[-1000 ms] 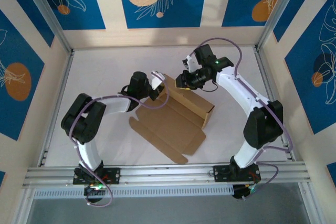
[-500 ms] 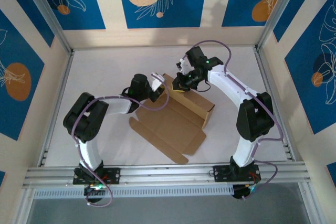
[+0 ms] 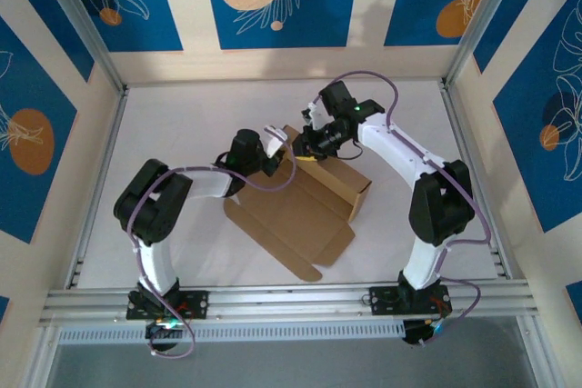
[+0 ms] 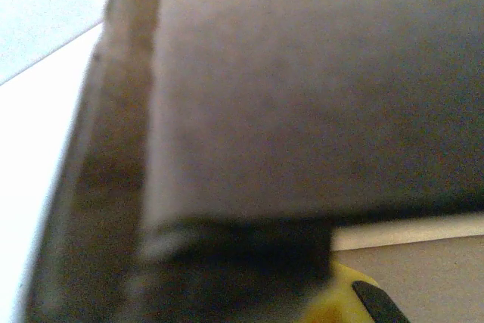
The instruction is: Fold the paper box
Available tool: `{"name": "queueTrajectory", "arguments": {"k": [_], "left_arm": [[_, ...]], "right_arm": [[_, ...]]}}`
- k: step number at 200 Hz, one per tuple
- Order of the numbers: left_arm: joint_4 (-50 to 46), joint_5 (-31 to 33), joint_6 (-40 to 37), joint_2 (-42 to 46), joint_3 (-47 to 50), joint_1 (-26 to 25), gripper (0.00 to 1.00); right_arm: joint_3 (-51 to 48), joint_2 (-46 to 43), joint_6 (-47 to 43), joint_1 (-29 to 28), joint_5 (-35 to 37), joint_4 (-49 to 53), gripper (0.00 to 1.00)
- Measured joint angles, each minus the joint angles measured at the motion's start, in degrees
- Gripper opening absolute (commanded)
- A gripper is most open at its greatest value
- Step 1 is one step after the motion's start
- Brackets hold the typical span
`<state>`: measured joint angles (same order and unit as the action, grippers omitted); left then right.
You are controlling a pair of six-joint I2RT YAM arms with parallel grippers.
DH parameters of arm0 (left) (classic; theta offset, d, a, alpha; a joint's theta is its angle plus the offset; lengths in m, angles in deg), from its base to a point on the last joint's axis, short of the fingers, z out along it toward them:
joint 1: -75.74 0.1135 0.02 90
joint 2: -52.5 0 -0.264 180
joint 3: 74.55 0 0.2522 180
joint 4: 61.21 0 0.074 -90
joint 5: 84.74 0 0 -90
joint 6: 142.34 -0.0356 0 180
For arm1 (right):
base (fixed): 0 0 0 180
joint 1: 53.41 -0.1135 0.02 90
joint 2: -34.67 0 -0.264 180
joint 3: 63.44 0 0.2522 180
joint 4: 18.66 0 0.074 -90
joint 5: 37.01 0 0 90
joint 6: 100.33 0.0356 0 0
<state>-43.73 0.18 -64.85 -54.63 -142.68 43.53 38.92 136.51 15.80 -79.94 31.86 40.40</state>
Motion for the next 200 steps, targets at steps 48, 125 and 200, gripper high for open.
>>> {"name": "queueTrajectory", "arguments": {"k": [48,125,200], "left_arm": [[0.02,0.66,-0.04,0.0,-0.02,-0.24,0.0],[0.07,-0.85,1.73,0.0,-0.02,-0.24,0.0],[0.02,0.87,4.55,-0.46,-0.61,-0.17,0.0]], "right_arm": [[0.35,-2.75,4.07,6.54,-4.35,-3.54,0.49],[7.85,14.78,8.52,10.1,0.85,-4.7,0.42],[7.61,21.33,7.37,7.87,-6.12,-10.12,0.36]]}}
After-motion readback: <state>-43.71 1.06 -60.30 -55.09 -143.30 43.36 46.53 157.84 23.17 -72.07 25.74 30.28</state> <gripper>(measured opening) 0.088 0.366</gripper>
